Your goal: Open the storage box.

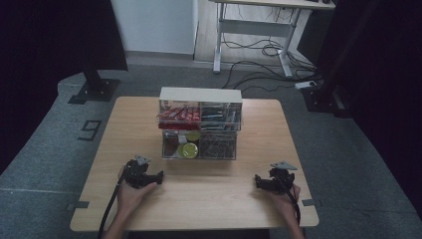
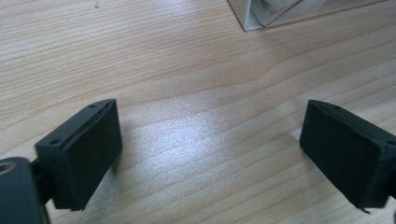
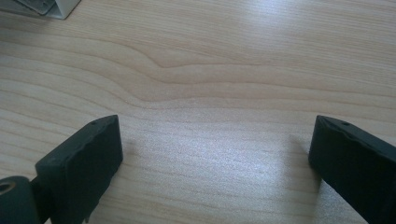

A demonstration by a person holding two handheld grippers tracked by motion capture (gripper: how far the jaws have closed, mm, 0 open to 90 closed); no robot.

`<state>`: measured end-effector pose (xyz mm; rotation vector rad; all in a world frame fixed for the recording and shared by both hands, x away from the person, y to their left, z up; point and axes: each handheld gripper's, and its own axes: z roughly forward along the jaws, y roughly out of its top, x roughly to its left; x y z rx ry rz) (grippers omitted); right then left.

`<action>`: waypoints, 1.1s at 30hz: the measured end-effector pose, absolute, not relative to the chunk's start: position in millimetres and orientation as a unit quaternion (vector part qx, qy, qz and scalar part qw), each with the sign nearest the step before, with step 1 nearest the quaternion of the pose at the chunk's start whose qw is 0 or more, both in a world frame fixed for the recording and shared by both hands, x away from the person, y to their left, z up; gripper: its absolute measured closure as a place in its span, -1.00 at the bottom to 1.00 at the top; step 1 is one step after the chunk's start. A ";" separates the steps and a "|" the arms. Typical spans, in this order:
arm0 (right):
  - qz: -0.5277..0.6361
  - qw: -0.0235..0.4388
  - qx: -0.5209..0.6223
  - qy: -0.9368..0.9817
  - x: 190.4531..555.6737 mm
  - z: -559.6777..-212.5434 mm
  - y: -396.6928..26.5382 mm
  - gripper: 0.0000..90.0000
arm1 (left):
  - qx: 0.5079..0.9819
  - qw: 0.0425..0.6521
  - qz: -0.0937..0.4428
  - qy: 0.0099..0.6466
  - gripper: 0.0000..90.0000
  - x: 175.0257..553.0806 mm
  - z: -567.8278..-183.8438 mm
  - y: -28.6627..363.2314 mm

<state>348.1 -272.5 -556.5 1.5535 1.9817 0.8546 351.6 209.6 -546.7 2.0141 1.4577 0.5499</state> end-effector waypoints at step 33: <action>0.315 0.242 0.570 0.719 347.8 -556.1 -272.8 -0.86 | 0.693 0.416 0.215 0.548 0.85 311.4 -490.1 240.5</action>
